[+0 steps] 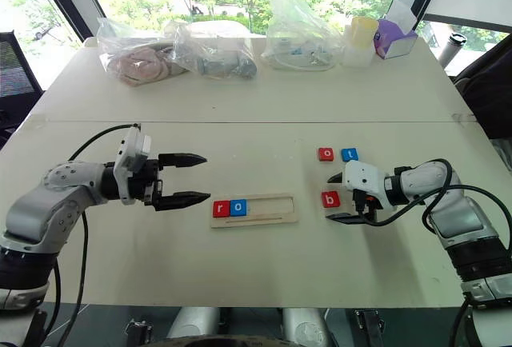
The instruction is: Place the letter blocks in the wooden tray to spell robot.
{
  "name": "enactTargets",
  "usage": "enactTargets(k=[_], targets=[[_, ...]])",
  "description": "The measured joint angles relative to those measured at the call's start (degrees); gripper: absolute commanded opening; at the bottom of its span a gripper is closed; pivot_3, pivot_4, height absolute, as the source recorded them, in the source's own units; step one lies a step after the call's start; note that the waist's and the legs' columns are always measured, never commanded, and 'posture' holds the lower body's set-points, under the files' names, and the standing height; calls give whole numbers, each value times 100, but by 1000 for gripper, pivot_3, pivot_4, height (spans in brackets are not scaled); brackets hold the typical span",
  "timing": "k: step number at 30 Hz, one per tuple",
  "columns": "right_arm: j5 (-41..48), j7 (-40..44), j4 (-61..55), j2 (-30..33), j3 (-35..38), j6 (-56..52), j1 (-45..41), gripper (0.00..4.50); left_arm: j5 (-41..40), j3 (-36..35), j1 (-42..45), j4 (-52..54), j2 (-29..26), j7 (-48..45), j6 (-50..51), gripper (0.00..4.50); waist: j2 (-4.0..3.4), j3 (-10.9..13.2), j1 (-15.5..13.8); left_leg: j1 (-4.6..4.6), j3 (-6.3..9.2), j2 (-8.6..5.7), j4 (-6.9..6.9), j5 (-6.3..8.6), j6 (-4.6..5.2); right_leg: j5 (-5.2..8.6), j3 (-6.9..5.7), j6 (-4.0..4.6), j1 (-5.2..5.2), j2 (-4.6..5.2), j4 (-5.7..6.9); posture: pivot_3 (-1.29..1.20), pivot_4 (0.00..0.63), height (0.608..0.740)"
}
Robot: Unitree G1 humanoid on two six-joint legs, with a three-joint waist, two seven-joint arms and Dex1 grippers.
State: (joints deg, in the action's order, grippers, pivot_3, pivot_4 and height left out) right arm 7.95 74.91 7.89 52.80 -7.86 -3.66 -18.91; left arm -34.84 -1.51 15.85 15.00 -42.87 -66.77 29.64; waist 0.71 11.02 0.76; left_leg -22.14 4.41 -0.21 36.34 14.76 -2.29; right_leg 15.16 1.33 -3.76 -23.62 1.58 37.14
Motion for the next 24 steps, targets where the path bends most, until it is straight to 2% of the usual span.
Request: enactTargets(k=[5, 9, 15, 19, 24], targets=[[-21, 49, 116, -11, -60, 180, -35, 1136, -82, -47, -109, 109, -251, -269, -34, 4500, 0, 0, 2, 28, -5, 0, 6, 0, 0, 8, 2, 15, 28, -1, 0, 0, 150, 740], [-24, -50, 58, -50, -48, 57, -94, 1134, -81, -67, -143, 101, -375, -461, -145, 4500, 0, 0, 2, 35, -7, 1, 4, 0, 0, 7, 6, 15, 32, 0, 0, 0, 150, 740], [210, -168, -983, -243, -55, -679, -151, 1134, -72, -77, -93, 72, -381, -532, -245, 4500, -1, 1, 4, 36, -1, 3, -7, 0, 0, 1, 3, 2, 28, -3, 1, 0, 150, 740], [315, -387, -2092, -799, -541, -1416, -226, 1134, -66, -76, -47, 50, -377, -529, -260, 4500, -1, 1, 21, 39, 6, 6, -8, 0, 0, 0, 1, 1, 28, -4, 5, 0, 150, 740], [-75, -883, -2108, -1531, -1265, -1795, -544, 1134, 22, -76, -220, 71, -522, -598, -298, 4500, -2, 2, 16, 36, 1, 3, -6, 0, 0, 2, 3, 3, 25, -2, 5, 0, 150, 740]])
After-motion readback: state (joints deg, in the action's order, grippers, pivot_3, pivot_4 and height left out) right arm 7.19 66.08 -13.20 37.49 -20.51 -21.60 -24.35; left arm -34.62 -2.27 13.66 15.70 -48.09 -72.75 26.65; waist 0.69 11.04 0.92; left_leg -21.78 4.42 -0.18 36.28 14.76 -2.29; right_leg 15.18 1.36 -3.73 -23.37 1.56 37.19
